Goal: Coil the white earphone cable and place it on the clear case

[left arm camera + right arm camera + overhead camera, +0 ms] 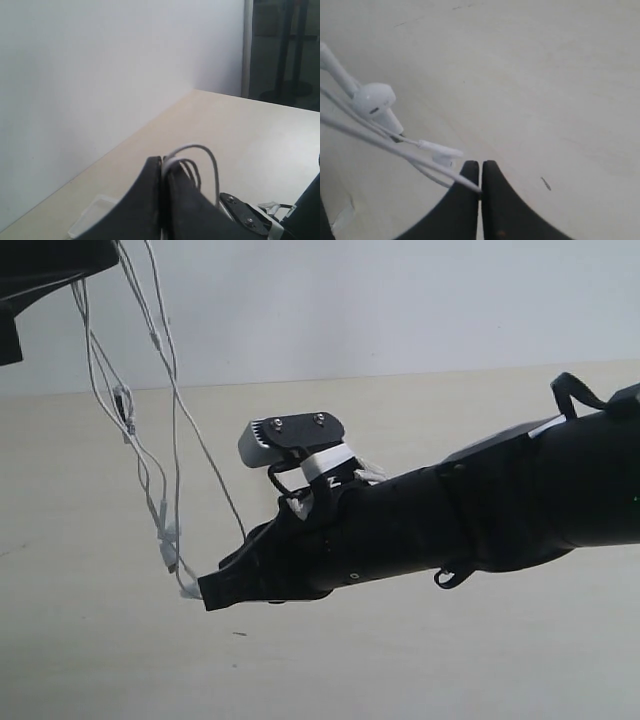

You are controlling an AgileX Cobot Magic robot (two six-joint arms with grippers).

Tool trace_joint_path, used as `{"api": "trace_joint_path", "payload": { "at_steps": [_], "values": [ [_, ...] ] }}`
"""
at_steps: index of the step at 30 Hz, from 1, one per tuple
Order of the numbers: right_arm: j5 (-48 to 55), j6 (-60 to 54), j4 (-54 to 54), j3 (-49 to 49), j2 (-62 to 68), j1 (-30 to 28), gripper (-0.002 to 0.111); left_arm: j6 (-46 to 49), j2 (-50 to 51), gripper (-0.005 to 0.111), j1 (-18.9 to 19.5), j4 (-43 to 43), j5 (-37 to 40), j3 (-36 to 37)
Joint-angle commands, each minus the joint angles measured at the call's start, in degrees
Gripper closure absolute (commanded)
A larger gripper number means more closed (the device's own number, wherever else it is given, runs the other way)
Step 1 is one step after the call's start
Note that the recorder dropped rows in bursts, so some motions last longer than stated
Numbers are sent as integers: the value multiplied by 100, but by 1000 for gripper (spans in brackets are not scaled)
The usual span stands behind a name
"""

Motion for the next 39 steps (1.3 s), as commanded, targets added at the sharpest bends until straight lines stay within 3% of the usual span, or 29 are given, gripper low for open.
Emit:
{"api": "trace_joint_path", "payload": {
  "at_steps": [1,13,31,39],
  "values": [
    [-50,-147,8,-26,12,4,108,-59,-31,107,18,-14,1,-38],
    [-158,-182,8,-13,202,4,108,-252,-126,107,18,-93,-42,-38],
    [621,-510,8,-13,202,4,108,-323,-126,107,18,-597,-318,-38],
    [869,-660,8,-25,192,4,102,-313,-126,107,18,-584,-318,-38]
  ]
}}
